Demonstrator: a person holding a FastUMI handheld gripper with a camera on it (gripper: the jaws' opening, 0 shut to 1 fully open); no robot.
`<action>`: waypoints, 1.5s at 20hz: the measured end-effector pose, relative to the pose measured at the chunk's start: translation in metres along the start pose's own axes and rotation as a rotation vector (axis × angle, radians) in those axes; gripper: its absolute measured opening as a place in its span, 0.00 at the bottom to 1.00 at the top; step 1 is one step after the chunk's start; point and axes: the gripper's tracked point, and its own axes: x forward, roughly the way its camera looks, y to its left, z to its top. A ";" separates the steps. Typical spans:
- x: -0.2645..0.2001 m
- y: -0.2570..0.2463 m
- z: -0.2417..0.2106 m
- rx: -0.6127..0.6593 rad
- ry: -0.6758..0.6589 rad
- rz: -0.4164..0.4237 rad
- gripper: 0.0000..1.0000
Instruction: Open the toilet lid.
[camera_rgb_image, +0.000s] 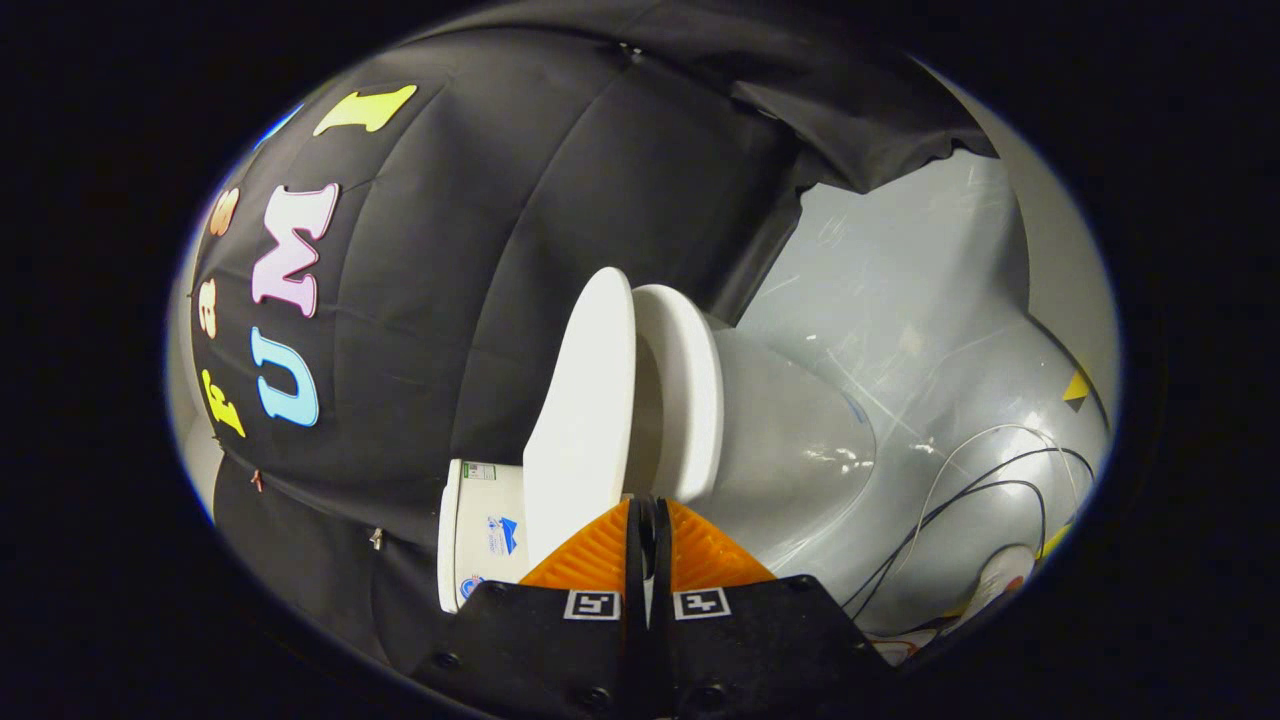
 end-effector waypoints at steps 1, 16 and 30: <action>-0.003 0.007 0.001 -0.020 -0.005 -0.003 0.05; -0.043 0.160 -0.009 -0.388 -0.113 -0.039 0.05; -0.051 0.289 -0.065 -0.699 -0.219 -0.172 0.05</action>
